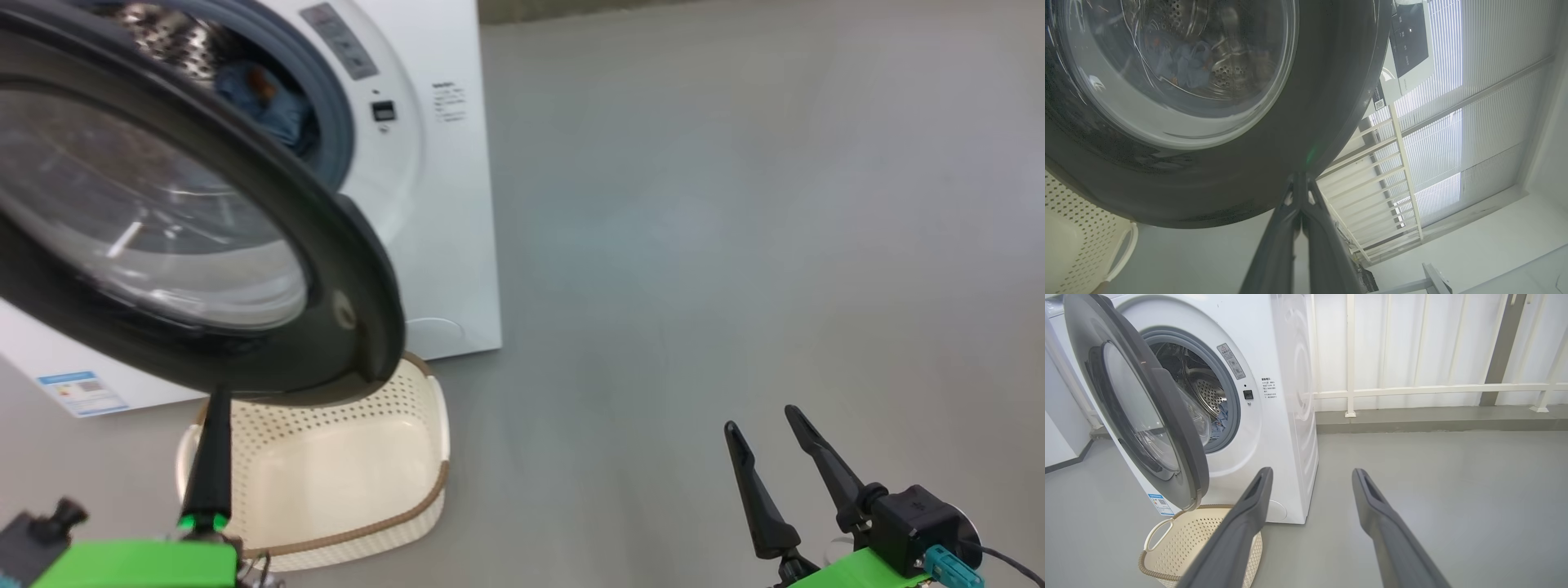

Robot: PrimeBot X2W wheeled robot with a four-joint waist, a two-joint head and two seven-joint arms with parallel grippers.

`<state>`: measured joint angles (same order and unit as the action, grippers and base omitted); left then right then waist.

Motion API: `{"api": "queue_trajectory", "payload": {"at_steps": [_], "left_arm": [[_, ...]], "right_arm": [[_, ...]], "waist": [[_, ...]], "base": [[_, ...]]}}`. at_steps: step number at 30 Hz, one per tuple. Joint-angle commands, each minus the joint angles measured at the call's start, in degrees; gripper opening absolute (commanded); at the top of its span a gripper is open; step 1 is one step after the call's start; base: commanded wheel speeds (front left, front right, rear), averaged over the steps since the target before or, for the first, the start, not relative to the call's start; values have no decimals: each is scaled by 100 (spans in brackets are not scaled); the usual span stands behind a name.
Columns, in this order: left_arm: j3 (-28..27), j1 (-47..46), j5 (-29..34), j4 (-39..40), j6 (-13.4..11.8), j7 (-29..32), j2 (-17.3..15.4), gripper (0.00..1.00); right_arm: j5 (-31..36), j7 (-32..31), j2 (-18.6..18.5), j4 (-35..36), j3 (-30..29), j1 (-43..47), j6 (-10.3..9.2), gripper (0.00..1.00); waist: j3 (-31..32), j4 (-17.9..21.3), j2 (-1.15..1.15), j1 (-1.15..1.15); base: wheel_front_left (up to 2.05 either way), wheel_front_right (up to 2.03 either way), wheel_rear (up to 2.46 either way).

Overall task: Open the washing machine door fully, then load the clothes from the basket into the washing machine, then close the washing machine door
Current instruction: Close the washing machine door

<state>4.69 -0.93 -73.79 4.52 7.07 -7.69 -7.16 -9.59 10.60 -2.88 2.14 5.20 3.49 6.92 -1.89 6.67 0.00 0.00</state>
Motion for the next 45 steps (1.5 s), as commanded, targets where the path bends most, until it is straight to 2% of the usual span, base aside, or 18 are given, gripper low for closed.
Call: {"api": "queue_trajectory", "payload": {"at_steps": [1,4,6,7,8,12,13,19,23,24,25,26,45], "left_arm": [[-114,-42,208,201,42,-234,-175,0],[-24,138,727,227,42,-616,-327,0],[-18,249,1296,193,42,-700,-440,0],[-18,249,1296,193,42,-700,-440,0],[-201,343,1952,137,42,-724,-403,0],[-613,493,3413,234,42,-729,-95,0],[-613,493,3413,234,42,-729,-95,0],[-774,731,5136,264,42,-730,171,0],[-739,852,5742,163,42,-730,280,0],[-732,878,5837,135,42,-730,301,20],[-733,901,5919,104,42,-731,319,49],[-703,925,5961,50,42,-731,333,100],[-352,901,5904,-519,42,-731,393,100]], "right_arm": [[62,-26,0,185,138,-76,57,100],[56,-47,0,228,158,-40,57,100],[63,-62,0,244,167,-13,57,100],[63,-62,0,244,167,-13,57,100],[65,-72,0,257,176,12,57,100],[64,-80,0,266,194,28,57,100],[64,-80,0,266,194,28,57,100],[45,-71,1,246,244,36,57,100],[41,-60,1,221,259,37,57,100],[41,-59,1,216,262,38,57,100],[42,-60,1,211,267,39,57,100],[43,-62,1,206,273,38,57,100],[37,-65,1,190,270,48,57,100]], "waist": [[167,-194,0,0],[237,-308,0,0],[280,-377,0,0],[280,-377,0,0],[316,-437,0,0],[364,-517,0,0],[364,-517,0,0],[406,-578,0,0],[421,-593,0,0],[424,-593,0,0],[427,-591,0,0],[429,-587,0,0],[410,-559,0,0]], "base": [[0,0,0],[0,0,0],[0,0,0],[0,0,0],[0,0,0],[0,0,0],[0,0,0],[0,0,0],[0,0,0],[0,0,0],[0,0,0],[0,0,0],[0,0,0]]}}
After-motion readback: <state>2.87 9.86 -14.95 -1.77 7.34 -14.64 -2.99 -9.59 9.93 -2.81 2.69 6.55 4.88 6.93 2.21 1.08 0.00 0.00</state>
